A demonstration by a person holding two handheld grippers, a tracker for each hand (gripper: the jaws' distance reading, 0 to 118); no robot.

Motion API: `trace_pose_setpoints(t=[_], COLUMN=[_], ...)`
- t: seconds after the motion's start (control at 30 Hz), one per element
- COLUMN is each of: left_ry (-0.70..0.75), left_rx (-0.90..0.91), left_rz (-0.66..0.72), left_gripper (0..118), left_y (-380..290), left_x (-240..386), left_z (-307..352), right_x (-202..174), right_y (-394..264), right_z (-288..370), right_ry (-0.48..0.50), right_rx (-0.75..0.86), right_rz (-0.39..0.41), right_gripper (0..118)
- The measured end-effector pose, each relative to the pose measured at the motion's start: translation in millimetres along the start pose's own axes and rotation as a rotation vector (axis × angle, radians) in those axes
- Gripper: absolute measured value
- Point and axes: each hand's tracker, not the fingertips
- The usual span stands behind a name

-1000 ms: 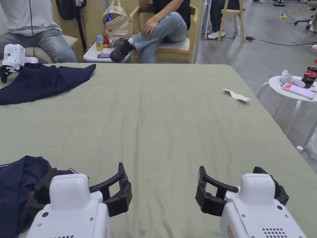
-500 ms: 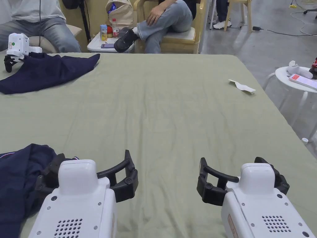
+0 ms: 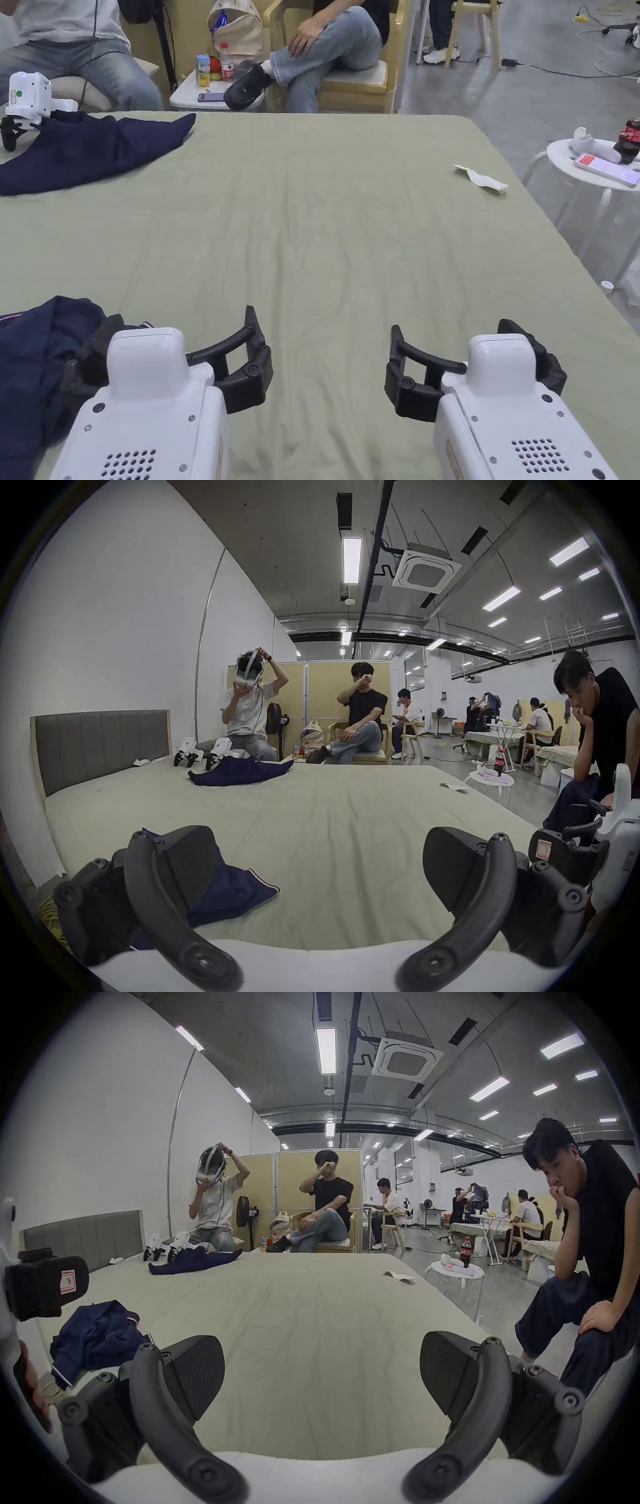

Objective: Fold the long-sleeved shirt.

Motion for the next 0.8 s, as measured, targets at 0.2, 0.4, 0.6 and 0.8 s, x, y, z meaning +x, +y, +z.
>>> trace_pose_setpoints(t=[0.2, 0.4, 0.6, 0.8], left_ry=[-0.003, 0.004, 0.006, -0.002], left_rx=[-0.003, -0.004, -0.005, -0.005], left_rz=[-0.008, -0.013, -0.011, -0.004], left_gripper=[116, 116, 116, 116], left_y=[-0.5, -1.0, -1.0, -0.3], left_x=[1.1, 0.9, 0.8, 2.8], left_z=[-0.5, -1.1, -0.9, -0.7], right_x=[1.7, 0.3, 1.6, 3.7], right_y=[-0.4, 1.0, -0.4, -0.2], right_z=[-0.3, -0.2, -0.6, -0.9], right_ry=[0.010, 0.006, 0.000, -0.008], right_rx=[0.000, 0.007, 0.005, 0.002], right_rz=[-0.007, 0.001, -0.006, -0.027], right_gripper=[114, 113, 113, 113])
